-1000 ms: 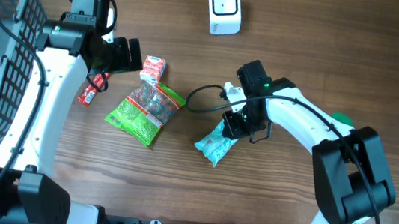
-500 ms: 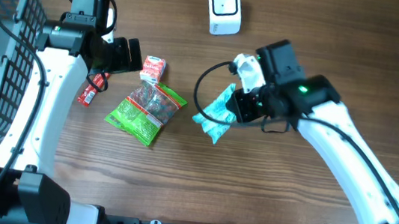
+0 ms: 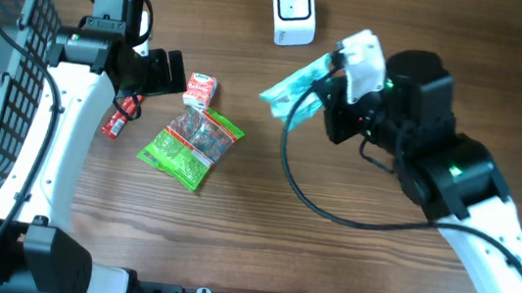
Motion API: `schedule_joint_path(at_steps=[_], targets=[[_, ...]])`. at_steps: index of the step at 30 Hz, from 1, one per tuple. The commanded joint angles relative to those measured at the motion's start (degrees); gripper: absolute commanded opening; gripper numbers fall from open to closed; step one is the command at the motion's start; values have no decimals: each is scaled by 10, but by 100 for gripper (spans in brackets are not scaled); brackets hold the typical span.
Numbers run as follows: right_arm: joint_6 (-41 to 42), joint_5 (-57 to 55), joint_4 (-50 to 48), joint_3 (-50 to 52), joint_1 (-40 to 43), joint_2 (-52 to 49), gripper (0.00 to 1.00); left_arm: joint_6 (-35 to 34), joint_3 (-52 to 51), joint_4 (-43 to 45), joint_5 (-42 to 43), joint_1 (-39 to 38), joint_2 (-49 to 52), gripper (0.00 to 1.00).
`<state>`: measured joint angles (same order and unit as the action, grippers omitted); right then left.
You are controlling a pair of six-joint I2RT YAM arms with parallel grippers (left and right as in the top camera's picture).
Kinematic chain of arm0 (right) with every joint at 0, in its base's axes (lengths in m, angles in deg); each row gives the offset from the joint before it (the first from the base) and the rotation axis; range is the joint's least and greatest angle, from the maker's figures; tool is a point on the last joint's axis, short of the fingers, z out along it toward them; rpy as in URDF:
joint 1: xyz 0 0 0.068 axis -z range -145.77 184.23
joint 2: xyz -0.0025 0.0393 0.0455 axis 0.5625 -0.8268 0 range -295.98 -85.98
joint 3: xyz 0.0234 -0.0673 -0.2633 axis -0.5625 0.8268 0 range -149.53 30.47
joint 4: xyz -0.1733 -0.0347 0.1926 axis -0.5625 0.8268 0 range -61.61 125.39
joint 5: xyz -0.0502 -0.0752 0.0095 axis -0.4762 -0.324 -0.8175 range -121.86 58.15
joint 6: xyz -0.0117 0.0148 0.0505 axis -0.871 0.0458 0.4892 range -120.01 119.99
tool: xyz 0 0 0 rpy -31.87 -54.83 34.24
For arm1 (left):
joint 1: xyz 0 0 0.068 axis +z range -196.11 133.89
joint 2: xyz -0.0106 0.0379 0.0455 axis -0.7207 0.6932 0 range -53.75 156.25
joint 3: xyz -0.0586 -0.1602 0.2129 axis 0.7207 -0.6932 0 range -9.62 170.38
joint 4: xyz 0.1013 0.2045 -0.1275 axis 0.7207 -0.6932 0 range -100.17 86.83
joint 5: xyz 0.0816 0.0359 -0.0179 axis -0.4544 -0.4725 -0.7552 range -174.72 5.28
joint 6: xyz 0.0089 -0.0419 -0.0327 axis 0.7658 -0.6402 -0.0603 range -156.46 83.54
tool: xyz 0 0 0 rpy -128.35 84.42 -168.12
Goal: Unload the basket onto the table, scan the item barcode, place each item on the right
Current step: 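Lift the light-blue packet and hold it against the white scanner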
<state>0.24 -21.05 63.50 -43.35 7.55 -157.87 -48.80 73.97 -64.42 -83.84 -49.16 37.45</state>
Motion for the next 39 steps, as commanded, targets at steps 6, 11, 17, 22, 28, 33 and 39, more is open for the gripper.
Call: schedule_joint_path(at_steps=[6,11,17,22,28,33,39], targets=[[13,-86,51,-209,-2,-30,4,-1,0,1,-3,0,0,100],[-13,-137,150,-397,-2,-128,4,-2,0,1,-3,0,0,100],[-62,-199,133,-428,-3,-210,4,-2,0,1,-3,0,0,100],[-113,-289,85,-428,-11,-301,4,-2,0,1,-3,0,0,100],[-217,-382,-41,-428,-30,-409,4,-1,0,1,-3,0,0,100],[-324,-452,-164,-427,-47,-496,4,-2,0,1,-3,0,0,100],[-477,-571,-379,-427,-54,-611,4,-1,0,1,-3,0,0,100]])
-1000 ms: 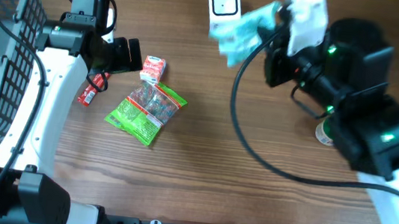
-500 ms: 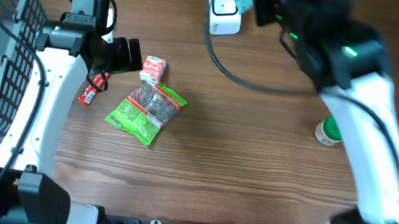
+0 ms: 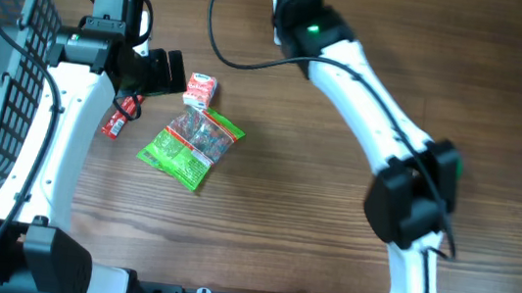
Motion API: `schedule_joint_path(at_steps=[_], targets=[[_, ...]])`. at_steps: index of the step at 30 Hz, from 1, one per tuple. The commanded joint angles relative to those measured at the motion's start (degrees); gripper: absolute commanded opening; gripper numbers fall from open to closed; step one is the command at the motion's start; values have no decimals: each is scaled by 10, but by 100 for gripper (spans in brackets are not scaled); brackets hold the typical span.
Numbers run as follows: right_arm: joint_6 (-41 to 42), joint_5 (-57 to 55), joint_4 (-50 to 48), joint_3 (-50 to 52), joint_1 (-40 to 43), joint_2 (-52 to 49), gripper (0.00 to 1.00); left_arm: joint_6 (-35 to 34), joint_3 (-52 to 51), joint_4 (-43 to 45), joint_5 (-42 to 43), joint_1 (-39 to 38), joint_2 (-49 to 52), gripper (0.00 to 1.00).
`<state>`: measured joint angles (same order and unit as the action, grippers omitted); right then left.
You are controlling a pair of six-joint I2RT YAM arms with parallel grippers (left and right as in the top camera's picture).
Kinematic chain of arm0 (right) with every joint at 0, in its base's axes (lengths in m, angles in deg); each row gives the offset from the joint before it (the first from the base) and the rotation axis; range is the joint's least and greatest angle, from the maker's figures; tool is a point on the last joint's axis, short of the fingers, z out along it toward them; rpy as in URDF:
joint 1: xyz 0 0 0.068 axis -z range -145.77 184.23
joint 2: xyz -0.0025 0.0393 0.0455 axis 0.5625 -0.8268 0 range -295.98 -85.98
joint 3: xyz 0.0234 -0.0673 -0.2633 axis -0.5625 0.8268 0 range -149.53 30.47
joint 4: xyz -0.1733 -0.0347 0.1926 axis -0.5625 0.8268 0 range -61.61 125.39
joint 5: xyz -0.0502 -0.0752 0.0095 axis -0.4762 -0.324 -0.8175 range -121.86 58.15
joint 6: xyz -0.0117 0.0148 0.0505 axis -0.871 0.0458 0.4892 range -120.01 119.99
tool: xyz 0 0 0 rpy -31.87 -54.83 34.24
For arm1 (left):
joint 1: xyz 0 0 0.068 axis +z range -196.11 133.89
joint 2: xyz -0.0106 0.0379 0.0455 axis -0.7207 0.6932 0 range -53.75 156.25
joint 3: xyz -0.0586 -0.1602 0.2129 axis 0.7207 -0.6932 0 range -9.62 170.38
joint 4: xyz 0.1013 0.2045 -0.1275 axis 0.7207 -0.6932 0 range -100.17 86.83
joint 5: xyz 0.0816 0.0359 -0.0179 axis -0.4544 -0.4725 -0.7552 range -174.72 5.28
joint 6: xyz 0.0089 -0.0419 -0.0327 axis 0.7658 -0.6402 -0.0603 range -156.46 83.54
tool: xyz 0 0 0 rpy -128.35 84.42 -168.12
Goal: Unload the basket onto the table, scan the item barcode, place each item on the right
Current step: 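Lift the light-blue packet and hold it against the white scanner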
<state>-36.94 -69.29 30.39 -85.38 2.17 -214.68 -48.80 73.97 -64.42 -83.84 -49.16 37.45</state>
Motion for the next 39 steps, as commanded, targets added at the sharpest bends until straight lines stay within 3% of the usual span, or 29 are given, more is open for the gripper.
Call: schedule_joint_path(at_steps=[1,8,18,26,31,36,39], targets=[[-134,-101,-99,-7,0,-69,4,-1,0,1,-3,0,0,100],[-270,-106,-237,-7,-3,-160,4,-1,0,1,-3,0,0,100],[-314,-102,-256,7,-14,-183,4,-1,0,1,-3,0,0,100],[-434,-103,-343,7,-15,-183,4,-1,0,1,-3,0,0,100],[-391,-109,-303,9,-15,-183,4,-2,0,1,-3,0,0,100],[-246,-95,-164,9,-15,-183,4,-1,0,1,-3,0,0,100],[-245,-99,-186,8,-15,-183,4,-2,0,1,-3,0,0,100]])
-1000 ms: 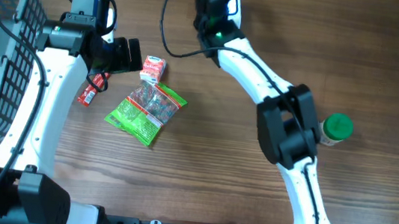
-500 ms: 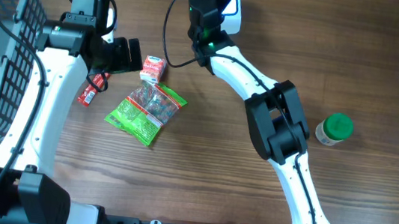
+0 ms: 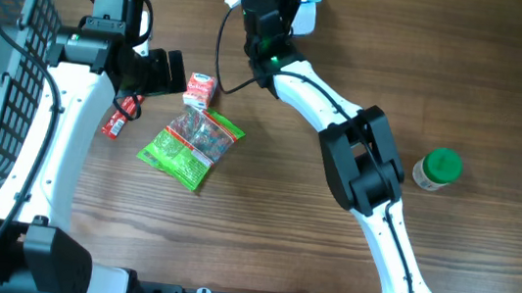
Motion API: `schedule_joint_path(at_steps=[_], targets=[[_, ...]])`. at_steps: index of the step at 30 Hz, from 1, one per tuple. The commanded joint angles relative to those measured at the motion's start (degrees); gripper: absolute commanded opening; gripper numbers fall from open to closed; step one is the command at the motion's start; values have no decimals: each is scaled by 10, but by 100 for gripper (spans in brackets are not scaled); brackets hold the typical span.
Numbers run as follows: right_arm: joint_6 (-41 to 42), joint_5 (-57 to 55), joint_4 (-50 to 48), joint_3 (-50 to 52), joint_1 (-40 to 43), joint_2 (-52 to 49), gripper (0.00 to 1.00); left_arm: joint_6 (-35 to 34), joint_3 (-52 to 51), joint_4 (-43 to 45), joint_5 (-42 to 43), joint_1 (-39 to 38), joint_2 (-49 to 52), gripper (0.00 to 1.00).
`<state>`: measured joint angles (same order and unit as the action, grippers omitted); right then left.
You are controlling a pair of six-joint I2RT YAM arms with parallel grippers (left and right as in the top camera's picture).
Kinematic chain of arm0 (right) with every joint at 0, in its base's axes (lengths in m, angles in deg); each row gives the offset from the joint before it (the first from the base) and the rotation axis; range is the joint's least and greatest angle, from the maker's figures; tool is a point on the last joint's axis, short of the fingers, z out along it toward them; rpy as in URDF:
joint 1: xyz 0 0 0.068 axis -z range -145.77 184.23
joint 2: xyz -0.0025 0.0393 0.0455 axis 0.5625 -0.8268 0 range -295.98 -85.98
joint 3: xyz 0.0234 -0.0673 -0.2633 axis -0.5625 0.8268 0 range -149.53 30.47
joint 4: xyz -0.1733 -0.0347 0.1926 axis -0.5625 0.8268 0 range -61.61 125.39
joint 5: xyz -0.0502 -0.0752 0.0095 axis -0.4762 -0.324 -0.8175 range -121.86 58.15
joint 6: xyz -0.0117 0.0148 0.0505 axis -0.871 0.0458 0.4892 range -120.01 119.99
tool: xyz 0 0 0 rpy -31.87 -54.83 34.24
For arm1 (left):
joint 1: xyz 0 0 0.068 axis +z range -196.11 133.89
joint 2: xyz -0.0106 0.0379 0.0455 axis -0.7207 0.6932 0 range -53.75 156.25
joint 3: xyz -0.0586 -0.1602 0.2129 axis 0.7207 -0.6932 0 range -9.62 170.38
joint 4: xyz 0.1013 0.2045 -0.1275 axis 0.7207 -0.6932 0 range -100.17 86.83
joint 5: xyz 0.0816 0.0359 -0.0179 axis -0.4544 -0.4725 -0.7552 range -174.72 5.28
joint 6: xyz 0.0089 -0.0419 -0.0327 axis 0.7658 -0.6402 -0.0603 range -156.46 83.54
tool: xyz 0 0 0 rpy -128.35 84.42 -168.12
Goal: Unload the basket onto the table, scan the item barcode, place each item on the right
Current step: 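Lift the light-blue packet and hold it against the white scanner, then carry the light-blue packet right and drop it near the jar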
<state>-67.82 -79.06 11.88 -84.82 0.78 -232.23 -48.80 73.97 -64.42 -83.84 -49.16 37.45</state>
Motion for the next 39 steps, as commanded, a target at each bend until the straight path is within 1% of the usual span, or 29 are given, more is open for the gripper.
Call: schedule_joint_path(at_steps=[1,5,7,12,16,20,22,24,27,28,29,30,32,35,39], targets=[[54,-11,-26,2,-1,-7,4,-2,0,1,-3,0,0,100],[0,-54,-128,2,-1,2,4,-2,0,1,-3,0,0,100],[-12,-61,-140,2,-1,14,4,-1,0,1,-3,0,0,100],[-10,-110,-126,2,3,53,4,-2,0,1,-3,0,0,100],[19,-169,-47,2,2,85,4,-1,0,1,-3,0,0,100],[100,-189,122,2,1,118,4,-2,0,1,-3,0,0,100],[190,-182,241,2,2,137,4,-2,0,1,-3,0,0,100],[306,-148,372,2,2,158,4,-1,0,1,-3,0,0,100],[488,-33,560,2,3,190,4,-2,0,1,-3,0,0,100],[527,5,602,2,5,198,4,-2,0,1,-3,0,0,100],[619,127,711,2,16,215,4,-1,0,1,-3,0,0,100],[652,215,792,2,30,219,4,-1,0,1,-3,0,0,100],[652,287,874,6,48,219,4,-2,0,1,-3,0,0,100],[648,368,958,26,79,218,4,-2,0,1,-3,0,0,100],[648,365,1002,70,117,218,4,-1,0,1,-3,0,0,100]])
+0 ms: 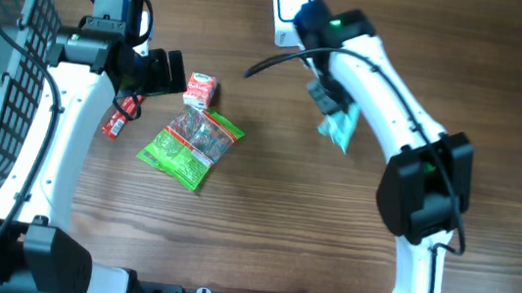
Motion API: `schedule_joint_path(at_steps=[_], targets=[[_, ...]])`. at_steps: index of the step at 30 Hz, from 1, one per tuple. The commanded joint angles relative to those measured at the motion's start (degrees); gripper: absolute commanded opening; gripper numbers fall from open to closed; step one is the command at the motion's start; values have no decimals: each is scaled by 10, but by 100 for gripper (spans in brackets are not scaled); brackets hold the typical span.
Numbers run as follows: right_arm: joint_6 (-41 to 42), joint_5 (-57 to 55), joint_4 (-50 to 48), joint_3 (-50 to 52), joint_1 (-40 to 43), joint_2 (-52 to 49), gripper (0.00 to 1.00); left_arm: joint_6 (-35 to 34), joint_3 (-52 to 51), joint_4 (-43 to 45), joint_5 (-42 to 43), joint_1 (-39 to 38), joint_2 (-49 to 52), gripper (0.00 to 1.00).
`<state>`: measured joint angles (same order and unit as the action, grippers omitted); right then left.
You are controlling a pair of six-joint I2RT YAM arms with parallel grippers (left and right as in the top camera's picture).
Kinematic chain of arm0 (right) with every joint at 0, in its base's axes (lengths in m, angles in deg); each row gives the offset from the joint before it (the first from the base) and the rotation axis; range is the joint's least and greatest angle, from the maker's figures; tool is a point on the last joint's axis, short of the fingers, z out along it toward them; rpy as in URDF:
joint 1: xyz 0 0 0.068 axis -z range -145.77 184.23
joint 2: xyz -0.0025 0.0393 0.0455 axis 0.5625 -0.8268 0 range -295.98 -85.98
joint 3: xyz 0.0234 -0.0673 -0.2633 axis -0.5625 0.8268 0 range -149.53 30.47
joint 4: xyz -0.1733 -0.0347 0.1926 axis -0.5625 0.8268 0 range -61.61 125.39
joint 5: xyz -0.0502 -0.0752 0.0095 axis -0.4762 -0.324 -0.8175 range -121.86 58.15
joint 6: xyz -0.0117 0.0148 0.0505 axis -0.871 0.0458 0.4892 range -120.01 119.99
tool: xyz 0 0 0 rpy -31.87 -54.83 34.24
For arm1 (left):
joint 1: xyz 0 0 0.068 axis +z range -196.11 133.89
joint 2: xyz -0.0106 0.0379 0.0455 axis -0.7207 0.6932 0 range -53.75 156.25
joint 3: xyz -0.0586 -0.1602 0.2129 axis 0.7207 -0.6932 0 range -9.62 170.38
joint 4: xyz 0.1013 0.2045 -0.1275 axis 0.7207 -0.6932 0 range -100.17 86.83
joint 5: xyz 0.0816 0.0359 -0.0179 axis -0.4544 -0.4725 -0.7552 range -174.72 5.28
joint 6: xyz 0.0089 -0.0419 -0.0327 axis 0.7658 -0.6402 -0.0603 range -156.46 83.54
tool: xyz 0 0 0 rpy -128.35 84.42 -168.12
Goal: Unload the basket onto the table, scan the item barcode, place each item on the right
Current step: 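Carry the light-blue packet right and drop it near the jar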
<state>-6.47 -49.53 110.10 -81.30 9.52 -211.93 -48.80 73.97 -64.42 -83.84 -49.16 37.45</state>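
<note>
The white barcode scanner (291,10) stands at the table's far edge. My right gripper (327,100) is below and to the right of it, shut on a teal packet (339,129) that hangs towards the table's middle. The right arm arches over the scanner's right side. My left gripper (168,72) rests open, just left of a small red-and-white carton (199,90), with nothing between its fingers.
A green snack bag (190,145) lies below the carton. A thin red item (118,116) lies under the left arm. A grey mesh basket fills the left edge of the table.
My right gripper has moved with the teal packet from just above the scanner at the far edge to a spot below and right of it. The left arm has not moved.
First my right gripper held the teal packet right of centre, short of the scanner. Then the arm reached to the far edge over the scanner. Then the packet was right at the scanner's top. Now it is back towards the middle, still held.
</note>
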Motion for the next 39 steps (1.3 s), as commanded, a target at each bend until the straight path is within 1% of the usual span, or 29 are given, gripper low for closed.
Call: schedule_joint_path(at_steps=[1,4,6,7,8,9,10,12,15,18,19,22,23,25,26,28,31,32,36,39], targets=[[34,67,22,47,38,15,4,-2,0,1,-3,0,0,100],[35,68,19,73,59,15,8,-2,0,1,-3,0,0,100],[35,68,10,89,72,15,37,-2,0,1,-3,0,0,100],[35,68,6,96,79,15,46,-2,0,1,-3,0,0,100],[34,67,-1,100,84,15,60,-1,0,1,-3,0,0,100],[35,68,-11,102,90,15,72,-1,0,1,-3,0,0,100],[37,68,-16,102,92,15,75,-2,0,1,-3,0,0,100],[47,68,-28,102,96,15,77,-1,0,1,-3,0,0,100],[72,94,-53,102,96,15,76,-2,0,1,-3,0,0,100],[81,192,-80,102,95,15,73,-2,0,1,-3,0,0,100],[82,225,-89,102,95,15,70,-2,0,1,-3,0,0,100],[82,311,-110,102,94,15,67,-1,0,1,-3,0,0,100],[82,340,-116,102,94,15,63,-2,0,1,-3,0,0,100],[83,370,-119,102,94,15,56,-1,0,1,-3,0,0,100],[94,378,-119,102,94,15,55,-2,0,1,-3,0,0,100],[129,377,-118,102,93,15,42,-1,0,1,-3,0,0,100],[169,360,-117,105,93,15,8,-2,0,1,-3,0,0,100],[194,341,-122,109,93,15,4,-1,0,1,-3,0,0,100],[266,270,-157,143,93,15,4,-1,0,1,-3,0,0,100],[268,266,-178,176,93,15,4,-1,0,1,-3,0,0,100]])
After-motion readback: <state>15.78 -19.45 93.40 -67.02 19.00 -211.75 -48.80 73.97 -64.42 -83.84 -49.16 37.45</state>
